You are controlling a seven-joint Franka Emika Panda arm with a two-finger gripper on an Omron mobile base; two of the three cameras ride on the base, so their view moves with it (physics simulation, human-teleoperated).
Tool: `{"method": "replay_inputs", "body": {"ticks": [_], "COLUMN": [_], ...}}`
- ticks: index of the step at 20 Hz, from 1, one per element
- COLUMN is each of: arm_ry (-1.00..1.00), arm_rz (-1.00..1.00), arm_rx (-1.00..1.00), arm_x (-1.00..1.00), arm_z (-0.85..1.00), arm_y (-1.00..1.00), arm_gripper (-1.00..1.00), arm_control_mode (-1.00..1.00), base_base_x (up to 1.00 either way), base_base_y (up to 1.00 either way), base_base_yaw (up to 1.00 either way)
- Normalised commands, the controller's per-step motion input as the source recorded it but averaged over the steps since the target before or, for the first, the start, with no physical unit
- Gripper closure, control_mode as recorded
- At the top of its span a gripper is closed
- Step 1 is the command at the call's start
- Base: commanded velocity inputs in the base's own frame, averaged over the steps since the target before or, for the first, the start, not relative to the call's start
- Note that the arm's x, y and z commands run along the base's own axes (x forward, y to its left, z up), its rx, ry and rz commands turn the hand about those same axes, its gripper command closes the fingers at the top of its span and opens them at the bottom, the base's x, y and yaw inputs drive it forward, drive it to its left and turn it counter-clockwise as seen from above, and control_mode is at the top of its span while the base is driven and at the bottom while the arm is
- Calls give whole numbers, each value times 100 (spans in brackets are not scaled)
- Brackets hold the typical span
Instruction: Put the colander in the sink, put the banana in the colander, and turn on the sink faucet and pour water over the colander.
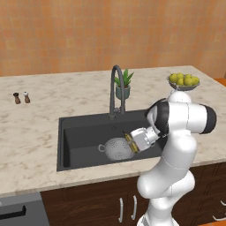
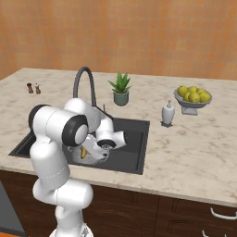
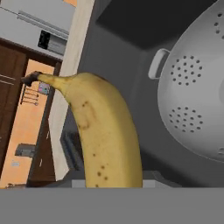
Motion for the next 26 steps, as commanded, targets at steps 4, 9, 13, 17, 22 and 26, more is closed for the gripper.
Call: {"method": "replay_inputs", "body": {"ticks": [4, 9, 13, 17, 22, 26], "arm_ry": [0, 0, 0, 0, 0, 0], "arm_rz": [-18, -11, -4, -2, 0, 0], "arm_rx": [-4, -7, -7, -8, -7, -9], "arm_x": [25, 23, 22, 32, 32, 17], "arm_z": [-31, -26, -23, -26, -18, -30], "arm_y": [0, 0, 0, 0, -9, -14], "arm_gripper": [100, 100, 100, 100, 100, 100], "arm_control_mode": [-100, -100, -100, -100, -100, -100], "base_base_x": [0, 0, 0, 0, 0, 0], "base_base_y": [0, 0, 0, 0, 0, 0], "base_base_yaw": [0, 0, 0, 0, 0, 0]}}
